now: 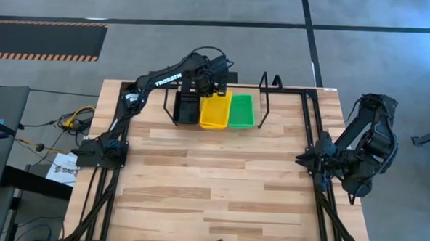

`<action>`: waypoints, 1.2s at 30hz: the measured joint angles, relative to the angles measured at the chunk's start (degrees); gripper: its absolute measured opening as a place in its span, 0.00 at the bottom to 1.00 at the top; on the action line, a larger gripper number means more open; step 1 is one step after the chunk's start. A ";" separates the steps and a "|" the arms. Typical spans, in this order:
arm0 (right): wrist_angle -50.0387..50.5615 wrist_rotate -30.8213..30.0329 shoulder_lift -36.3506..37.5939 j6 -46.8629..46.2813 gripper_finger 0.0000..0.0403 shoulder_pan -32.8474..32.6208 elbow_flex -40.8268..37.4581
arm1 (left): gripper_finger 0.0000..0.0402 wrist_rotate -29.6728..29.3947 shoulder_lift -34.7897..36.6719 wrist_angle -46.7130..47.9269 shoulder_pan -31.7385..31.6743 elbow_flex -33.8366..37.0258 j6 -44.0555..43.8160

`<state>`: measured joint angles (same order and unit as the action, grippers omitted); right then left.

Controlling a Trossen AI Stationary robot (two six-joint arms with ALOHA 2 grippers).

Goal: Stack baskets on shelf by color
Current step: Stack the yellow bin on top of the stacked yellow bins on the shelf

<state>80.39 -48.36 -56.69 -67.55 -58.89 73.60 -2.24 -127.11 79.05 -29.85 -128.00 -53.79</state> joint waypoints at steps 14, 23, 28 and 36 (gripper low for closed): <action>-0.43 0.68 -0.04 0.01 0.20 0.01 0.00 | 0.00 0.62 -3.21 -0.98 -0.11 -0.10 3.44; -0.82 0.72 -0.03 0.09 0.20 0.00 0.00 | 0.07 -2.29 -3.21 -0.57 0.00 -0.10 6.20; -1.37 0.72 -0.02 0.09 0.20 0.00 0.00 | 0.21 -3.25 -3.21 -1.94 0.02 -0.10 7.95; -1.65 0.74 -0.02 0.07 0.20 0.00 0.00 | 0.41 -0.66 -3.23 -3.08 -0.38 -0.10 8.43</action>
<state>78.74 -47.62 -56.71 -67.48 -58.89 73.60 -2.90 -130.34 75.98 -30.23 -128.09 -45.36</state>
